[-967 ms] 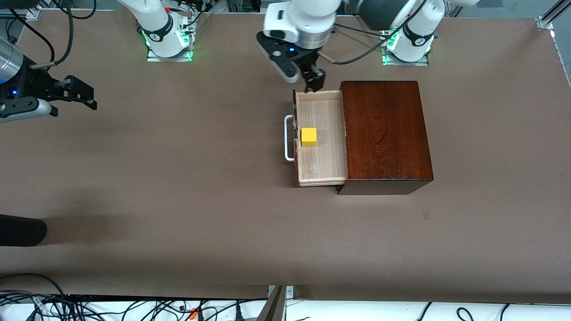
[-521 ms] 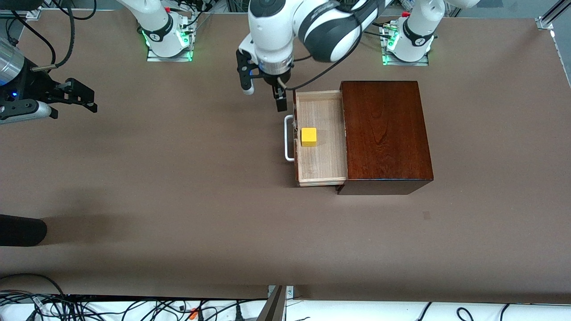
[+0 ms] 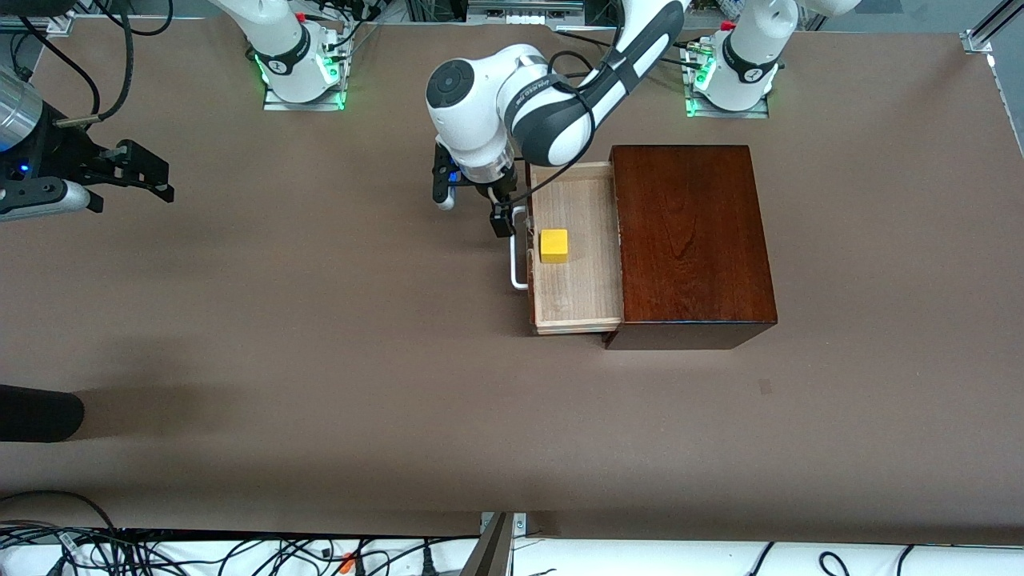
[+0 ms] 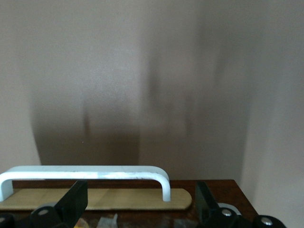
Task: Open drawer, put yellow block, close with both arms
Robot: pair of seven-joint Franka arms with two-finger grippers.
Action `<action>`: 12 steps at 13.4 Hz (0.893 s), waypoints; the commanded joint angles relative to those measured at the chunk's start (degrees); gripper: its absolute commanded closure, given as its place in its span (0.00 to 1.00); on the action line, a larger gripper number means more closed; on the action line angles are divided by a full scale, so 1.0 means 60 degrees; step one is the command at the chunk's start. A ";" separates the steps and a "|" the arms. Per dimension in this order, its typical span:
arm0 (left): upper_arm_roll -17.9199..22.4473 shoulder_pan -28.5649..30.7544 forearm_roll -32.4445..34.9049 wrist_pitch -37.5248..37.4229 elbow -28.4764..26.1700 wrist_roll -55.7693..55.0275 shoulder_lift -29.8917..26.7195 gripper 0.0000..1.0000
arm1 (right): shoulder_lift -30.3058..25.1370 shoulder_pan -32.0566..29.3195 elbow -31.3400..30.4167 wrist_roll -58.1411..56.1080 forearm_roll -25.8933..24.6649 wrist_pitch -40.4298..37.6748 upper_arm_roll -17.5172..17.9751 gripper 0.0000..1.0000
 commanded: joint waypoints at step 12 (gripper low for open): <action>0.0286 0.0405 0.0680 0.0641 0.0355 0.0800 0.0218 0.00 | -0.0032 -0.0211 0.0079 0.0166 -0.0010 0.0426 -0.0039 0.00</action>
